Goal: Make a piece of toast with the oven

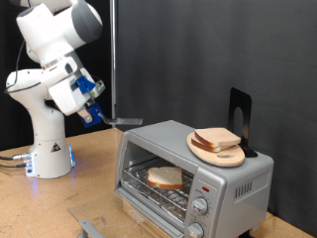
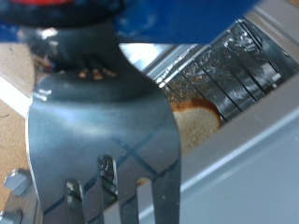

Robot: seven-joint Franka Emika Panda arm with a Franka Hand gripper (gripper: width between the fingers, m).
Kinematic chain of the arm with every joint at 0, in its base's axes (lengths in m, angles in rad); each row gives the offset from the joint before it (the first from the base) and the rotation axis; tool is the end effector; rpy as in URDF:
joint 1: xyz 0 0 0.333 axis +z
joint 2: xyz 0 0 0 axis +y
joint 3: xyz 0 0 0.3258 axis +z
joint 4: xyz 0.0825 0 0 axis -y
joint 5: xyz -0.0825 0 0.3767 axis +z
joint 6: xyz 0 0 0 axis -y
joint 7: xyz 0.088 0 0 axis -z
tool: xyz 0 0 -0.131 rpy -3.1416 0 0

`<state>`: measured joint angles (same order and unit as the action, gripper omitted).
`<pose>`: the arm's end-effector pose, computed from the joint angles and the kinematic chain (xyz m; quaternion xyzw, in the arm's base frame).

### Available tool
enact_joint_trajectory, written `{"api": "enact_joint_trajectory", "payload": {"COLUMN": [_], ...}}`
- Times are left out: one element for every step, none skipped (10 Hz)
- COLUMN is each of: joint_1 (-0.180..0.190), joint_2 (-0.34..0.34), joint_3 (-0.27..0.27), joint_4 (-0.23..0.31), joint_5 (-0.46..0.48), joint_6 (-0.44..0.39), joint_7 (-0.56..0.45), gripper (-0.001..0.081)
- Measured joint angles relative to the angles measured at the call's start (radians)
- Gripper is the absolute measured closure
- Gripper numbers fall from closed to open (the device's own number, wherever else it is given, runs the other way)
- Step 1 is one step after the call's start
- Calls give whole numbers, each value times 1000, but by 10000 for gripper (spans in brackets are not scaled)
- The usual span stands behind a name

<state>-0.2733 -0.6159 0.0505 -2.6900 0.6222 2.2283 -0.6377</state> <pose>0.3582 -0.0519 0.4283 -0.9669 -0.0285 -0.1704 0.1877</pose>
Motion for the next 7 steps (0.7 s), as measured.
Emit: {"api": "enact_joint_trajectory", "payload": {"joint_1": [-2,-2,1,16,48,82,108], "joint_2": [-35,-32,-27,-20,-14,-11,-11], "joint_3": [13,12,12,14,20,33,50], "joint_4": [-11,-13,-13,-12,-7,2,8], "joint_5": [-2,-2,15,50,82,104,128], "joint_6": [-9,-9,-8,-8,-15,-28,-29], "joint_7": [21,21,20,14,12,13,17], "gripper": [367,367,367,367,367,367,367]}}
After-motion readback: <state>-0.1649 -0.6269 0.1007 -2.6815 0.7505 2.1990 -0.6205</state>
